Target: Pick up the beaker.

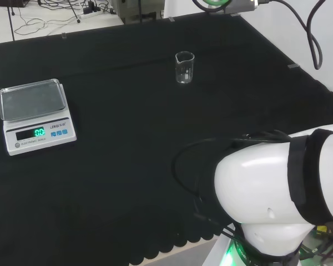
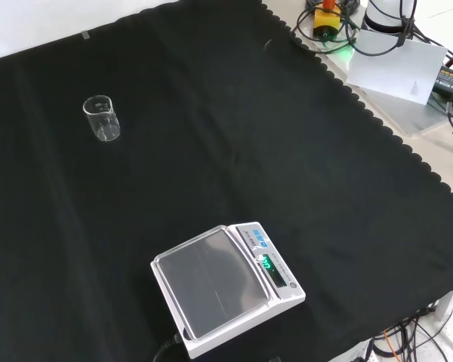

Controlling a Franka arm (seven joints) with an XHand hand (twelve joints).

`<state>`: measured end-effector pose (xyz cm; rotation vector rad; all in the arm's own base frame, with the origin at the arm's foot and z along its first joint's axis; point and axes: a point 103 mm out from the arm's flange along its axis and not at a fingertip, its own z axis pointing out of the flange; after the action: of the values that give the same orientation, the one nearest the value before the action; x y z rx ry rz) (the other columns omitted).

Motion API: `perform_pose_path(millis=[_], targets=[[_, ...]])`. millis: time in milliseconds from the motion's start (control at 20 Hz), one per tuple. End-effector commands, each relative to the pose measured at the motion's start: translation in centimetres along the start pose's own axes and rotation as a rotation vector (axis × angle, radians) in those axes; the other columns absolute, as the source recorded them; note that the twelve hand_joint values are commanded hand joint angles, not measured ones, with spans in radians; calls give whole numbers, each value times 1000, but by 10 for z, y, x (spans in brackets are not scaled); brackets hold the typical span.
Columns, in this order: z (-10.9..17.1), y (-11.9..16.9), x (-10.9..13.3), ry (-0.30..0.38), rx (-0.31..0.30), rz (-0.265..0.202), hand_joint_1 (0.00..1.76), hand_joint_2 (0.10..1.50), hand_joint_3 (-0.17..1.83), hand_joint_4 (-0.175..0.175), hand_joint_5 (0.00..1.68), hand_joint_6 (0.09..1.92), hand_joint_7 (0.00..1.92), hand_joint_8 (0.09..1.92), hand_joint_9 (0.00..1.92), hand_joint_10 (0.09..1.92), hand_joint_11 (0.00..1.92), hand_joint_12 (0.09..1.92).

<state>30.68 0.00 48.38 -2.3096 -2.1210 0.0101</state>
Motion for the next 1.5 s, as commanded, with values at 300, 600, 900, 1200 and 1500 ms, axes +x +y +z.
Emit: perform_pose_path(millis=[300,600,900,1200,1500], targets=[[1,4,11,-3,-12,-4,649,692,319,16,225,87,189,779,211,873,0,1261],[2,6,9,1,-5,0,647,692,316,16,224,87,190,777,213,870,0,1259],[9,15,9,-2,0,9,647,693,314,16,221,87,190,775,215,867,0,1257],[28,32,-2,16,-10,34,648,694,312,16,218,87,190,773,217,865,0,1255],[41,71,-22,61,-35,42,648,695,309,15,215,87,191,771,232,865,0,1251]])
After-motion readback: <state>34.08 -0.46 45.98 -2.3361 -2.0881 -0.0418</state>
